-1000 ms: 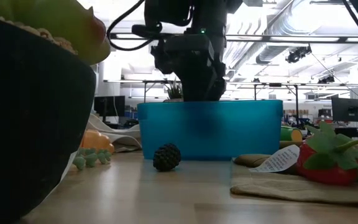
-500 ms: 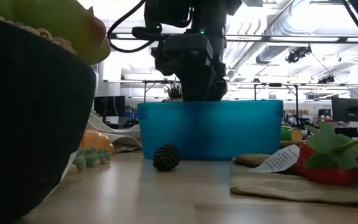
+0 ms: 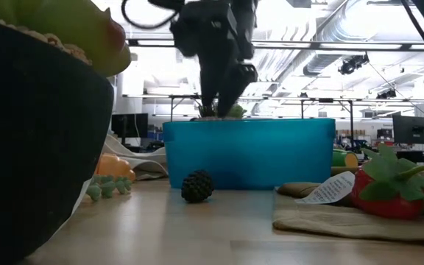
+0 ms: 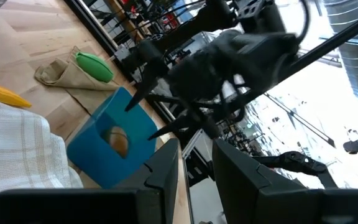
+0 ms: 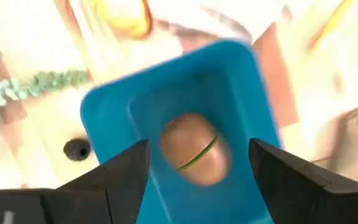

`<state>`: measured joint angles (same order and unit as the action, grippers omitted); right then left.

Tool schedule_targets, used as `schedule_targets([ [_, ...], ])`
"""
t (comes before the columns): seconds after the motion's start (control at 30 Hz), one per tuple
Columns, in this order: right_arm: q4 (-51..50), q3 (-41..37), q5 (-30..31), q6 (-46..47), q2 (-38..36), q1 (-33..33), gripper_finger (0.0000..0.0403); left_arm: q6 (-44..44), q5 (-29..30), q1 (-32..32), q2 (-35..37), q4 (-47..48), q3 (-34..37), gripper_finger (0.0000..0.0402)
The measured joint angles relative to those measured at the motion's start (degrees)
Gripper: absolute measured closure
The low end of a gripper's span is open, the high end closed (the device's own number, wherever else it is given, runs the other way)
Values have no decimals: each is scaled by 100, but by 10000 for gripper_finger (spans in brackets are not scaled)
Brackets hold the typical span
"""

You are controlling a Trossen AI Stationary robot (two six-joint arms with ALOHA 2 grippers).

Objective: Pick and placing Produce into tupperware
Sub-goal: Put the green corn into the blue bin

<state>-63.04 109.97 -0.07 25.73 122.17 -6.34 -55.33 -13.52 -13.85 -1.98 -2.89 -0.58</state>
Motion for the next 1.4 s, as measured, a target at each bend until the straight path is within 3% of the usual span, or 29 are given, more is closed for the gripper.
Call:
schedule_targets([
  [0.13, -348, 444, 391, -23, 0, 43, 139, -1, 0, -1, -1, 0, 1, 314],
  [0.8, -2355, 2515, 791, -176, -16, 610, 139, -2, 0, -1, 0, 0, 0, 314],
  [1.4, -2700, 2262, 1973, -74, -1445, 1019, 139, 0, -81, 0, -2, -3, 1, 314],
])
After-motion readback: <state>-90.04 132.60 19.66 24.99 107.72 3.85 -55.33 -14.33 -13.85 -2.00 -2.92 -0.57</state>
